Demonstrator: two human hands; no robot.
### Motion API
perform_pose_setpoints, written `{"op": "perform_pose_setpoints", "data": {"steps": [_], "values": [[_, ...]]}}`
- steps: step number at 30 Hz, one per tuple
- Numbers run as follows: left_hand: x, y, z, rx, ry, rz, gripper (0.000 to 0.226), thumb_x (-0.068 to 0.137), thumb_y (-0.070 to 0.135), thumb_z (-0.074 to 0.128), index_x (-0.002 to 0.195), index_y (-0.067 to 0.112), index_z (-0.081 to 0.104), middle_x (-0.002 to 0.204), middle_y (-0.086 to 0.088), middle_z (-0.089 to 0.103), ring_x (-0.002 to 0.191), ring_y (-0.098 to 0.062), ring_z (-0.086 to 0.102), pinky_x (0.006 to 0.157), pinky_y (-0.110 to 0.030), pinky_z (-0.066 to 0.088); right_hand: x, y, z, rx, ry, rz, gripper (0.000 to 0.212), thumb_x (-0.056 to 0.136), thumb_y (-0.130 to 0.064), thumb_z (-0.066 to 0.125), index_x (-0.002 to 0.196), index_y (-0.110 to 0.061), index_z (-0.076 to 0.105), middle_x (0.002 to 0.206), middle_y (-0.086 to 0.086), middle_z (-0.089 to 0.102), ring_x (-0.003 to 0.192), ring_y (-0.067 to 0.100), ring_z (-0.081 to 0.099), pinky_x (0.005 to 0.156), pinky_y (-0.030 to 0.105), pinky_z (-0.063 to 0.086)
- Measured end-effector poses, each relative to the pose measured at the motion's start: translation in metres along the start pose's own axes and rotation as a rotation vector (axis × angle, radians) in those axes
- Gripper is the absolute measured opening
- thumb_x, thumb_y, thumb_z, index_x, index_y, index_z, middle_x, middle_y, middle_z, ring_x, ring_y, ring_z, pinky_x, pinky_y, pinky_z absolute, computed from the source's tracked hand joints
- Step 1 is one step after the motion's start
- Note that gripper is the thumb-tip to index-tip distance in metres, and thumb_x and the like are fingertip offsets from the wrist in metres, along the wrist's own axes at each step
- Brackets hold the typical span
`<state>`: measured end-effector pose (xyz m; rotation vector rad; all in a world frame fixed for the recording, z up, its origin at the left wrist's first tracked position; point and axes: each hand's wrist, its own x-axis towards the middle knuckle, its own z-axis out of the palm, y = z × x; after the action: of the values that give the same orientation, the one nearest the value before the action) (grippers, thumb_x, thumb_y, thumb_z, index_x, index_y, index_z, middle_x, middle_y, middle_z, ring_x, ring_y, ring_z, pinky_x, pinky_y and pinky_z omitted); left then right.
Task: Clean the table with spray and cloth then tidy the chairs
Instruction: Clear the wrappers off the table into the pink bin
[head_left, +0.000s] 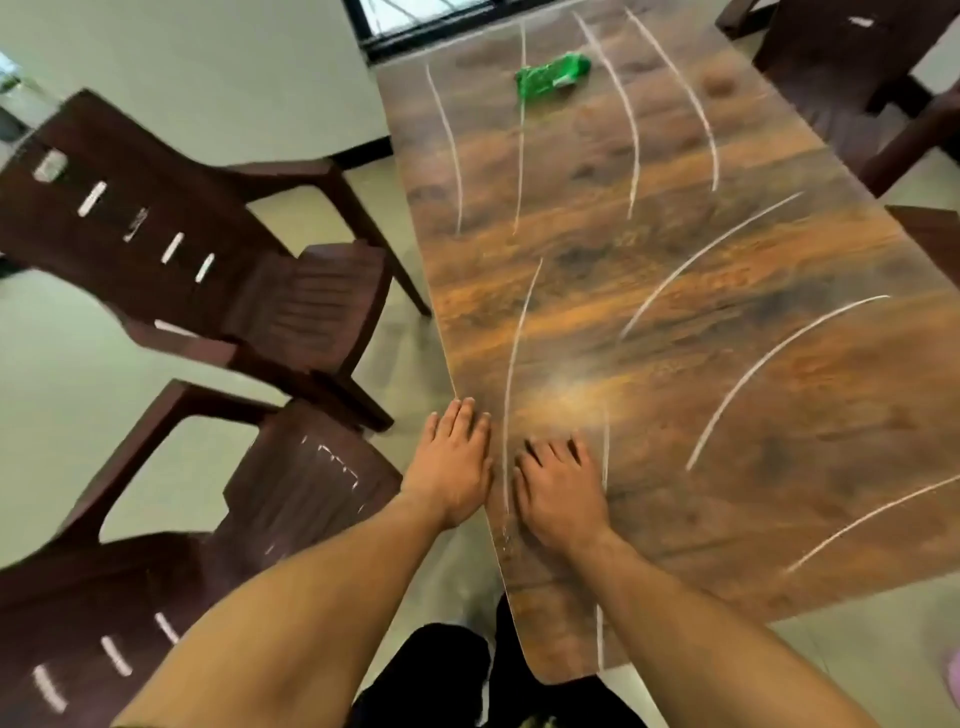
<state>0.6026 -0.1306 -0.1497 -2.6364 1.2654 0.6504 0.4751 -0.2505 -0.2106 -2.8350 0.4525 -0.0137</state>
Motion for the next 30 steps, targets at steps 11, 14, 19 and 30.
{"op": "perform_pose_setpoints", "data": {"steps": [11,14,19,30], "values": [[0.112,0.003,-0.073,0.193,-0.034,0.303,0.063,0.105,0.042,0.025,0.161,0.014,0.014,0.169,-0.013,0.004,0.156,-0.031,-0.003,0.127,-0.049,0.001,0.014,0.013,-0.004,0.077,0.056,-0.017,0.031,0.098,-0.035,0.046,0.094,-0.020,0.073,0.106,0.002,0.069,0.099,0.024,0.060,0.102,0.045,0.043],[0.145,0.003,-0.088,0.205,-0.066,0.365,0.063,0.106,0.044,0.024,0.161,0.016,0.014,0.169,-0.012,0.003,0.156,-0.030,-0.004,0.127,-0.047,-0.003,0.034,0.017,-0.021,0.088,0.113,0.072,0.031,0.098,-0.037,0.048,0.083,-0.021,0.070,0.089,0.000,0.067,0.086,0.023,0.060,0.088,0.042,0.048],[0.236,-0.018,-0.120,0.216,-0.008,0.424,0.064,0.105,0.045,0.021,0.161,0.015,0.014,0.169,-0.013,0.003,0.156,-0.030,-0.003,0.127,-0.048,0.000,0.123,0.037,-0.033,0.096,0.147,0.175,0.032,0.100,-0.039,0.043,0.101,-0.020,0.068,0.111,0.003,0.064,0.101,0.024,0.057,0.091,0.042,0.045],[0.505,-0.127,-0.220,0.162,0.060,0.609,0.069,0.103,0.050,0.026,0.160,0.013,0.013,0.169,-0.015,0.004,0.156,-0.033,-0.001,0.126,-0.051,0.000,0.434,0.098,-0.042,0.037,0.114,0.621,0.047,0.100,-0.045,0.040,0.139,-0.023,0.055,0.151,0.005,0.048,0.130,0.025,0.048,0.102,0.045,0.041]]}}
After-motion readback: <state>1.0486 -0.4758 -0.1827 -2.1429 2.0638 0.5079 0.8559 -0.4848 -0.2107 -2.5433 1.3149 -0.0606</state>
